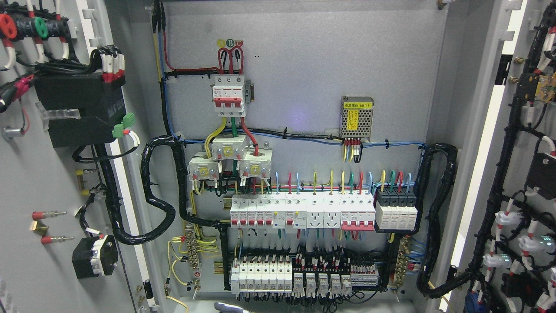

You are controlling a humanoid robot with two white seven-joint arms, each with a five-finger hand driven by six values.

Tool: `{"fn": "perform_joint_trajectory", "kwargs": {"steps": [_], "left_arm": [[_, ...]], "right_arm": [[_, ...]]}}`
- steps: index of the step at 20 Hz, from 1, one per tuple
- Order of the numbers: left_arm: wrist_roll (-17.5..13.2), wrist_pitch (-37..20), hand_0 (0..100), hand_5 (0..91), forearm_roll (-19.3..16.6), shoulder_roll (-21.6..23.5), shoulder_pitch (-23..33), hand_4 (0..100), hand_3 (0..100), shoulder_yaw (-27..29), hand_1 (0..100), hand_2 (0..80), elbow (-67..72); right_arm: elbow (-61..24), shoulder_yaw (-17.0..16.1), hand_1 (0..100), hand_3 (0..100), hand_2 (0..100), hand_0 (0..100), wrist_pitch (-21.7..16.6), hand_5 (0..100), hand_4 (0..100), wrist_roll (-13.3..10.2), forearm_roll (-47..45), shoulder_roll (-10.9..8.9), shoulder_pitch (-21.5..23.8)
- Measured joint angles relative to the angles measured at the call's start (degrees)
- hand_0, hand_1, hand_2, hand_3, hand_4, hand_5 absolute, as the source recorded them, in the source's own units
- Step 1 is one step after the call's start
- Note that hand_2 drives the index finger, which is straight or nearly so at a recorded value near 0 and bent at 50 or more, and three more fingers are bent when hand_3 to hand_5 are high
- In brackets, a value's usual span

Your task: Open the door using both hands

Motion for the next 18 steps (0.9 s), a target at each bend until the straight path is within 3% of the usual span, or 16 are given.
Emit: {"fn": "perform_joint_trajectory", "kwargs": {"steps": [2,6,12,18], "left_arm": [[0.29,-1.7,0,0.0,-0.04,0.69,0.65,0,0,-0.57,0,0.0,-3.74],[1.3,-5.06,0,0.0,-0.08,1.47,1.35,0,0,-1.04,0,0.0,-9.8],[1.8,-11.42,0,0.0,-0.12,1.19,1.43,0,0,-0.02,0,0.0,-16.19],[1.81,-14.16,0,0.0,1.09,0.08,0.65,0,0,1.78,0,0.0,-20.59]], "right_arm": [[-0.94,-0.72,0,0,0,38,-2.83,0,0,-2.32,-0.02,-1.08,1.64],[-2.71,-2.46,0,0,0,38,-8.51,0,0,-4.23,-0.04,-3.12,4.54],[-5.51,-5.17,0,0,0,38,-13.36,0,0,-4.81,-0.06,-6.12,9.33],[-8.03,-8.35,0,0,0,38,-16.65,0,0,-4.88,-0.07,-8.59,13.79]]}}
